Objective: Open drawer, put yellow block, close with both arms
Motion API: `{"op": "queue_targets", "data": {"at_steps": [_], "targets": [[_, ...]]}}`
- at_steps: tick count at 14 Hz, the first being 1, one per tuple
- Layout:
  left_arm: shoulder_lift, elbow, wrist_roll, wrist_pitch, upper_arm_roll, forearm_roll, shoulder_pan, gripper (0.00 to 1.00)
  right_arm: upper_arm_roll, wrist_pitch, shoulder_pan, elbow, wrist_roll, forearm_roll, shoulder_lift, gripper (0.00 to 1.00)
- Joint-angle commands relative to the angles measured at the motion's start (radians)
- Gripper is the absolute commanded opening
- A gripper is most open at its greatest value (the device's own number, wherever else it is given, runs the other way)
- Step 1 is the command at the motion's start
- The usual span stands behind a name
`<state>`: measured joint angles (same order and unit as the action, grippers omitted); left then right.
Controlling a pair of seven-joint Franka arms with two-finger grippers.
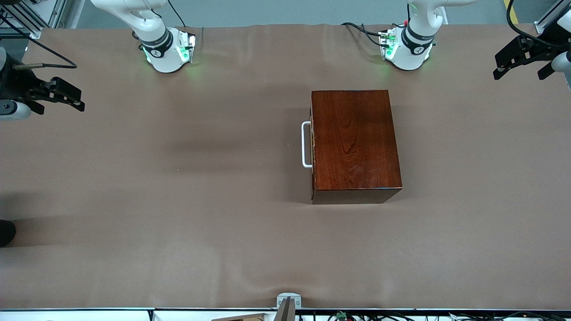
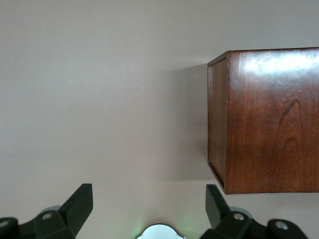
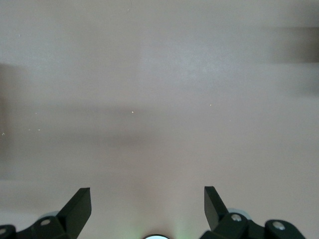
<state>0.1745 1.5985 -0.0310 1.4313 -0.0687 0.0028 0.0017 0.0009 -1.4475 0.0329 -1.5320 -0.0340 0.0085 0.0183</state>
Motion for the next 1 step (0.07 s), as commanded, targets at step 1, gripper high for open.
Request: {"op": "queue_targets", "data": {"at_steps": [1], "targets": [[-0.010, -0.023, 0.020, -0.005, -0.003, -0.001, 0.009, 1.00, 0.002, -0.002, -0.008, -0.019, -0.006, 0.007, 0.020, 1.00]]}}
